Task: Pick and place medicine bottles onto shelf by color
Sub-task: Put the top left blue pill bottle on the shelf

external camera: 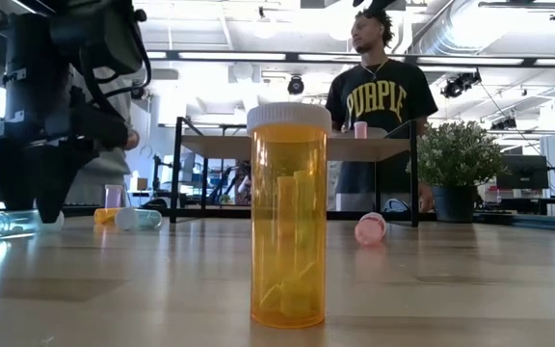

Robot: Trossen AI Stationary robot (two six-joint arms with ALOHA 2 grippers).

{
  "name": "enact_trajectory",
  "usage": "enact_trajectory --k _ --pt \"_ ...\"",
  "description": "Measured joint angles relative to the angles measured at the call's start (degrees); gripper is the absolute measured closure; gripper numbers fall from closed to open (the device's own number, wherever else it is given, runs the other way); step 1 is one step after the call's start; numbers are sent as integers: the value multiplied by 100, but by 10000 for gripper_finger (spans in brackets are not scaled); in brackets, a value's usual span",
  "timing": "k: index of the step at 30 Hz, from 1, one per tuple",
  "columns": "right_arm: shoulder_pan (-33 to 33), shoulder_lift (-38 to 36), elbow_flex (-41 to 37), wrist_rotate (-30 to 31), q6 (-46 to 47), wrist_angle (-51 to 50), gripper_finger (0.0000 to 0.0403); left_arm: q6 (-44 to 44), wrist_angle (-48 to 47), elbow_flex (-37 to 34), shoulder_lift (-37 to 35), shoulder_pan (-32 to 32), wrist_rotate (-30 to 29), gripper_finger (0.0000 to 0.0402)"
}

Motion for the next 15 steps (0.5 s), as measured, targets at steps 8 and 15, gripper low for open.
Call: enact_trajectory --k 8,15 --pt "0 0 0 1 -1 0 205 20 22 0 106 0 36 220" --pt "0 0 0 0 -2 0 205 117 19 0 106 0 87 233"
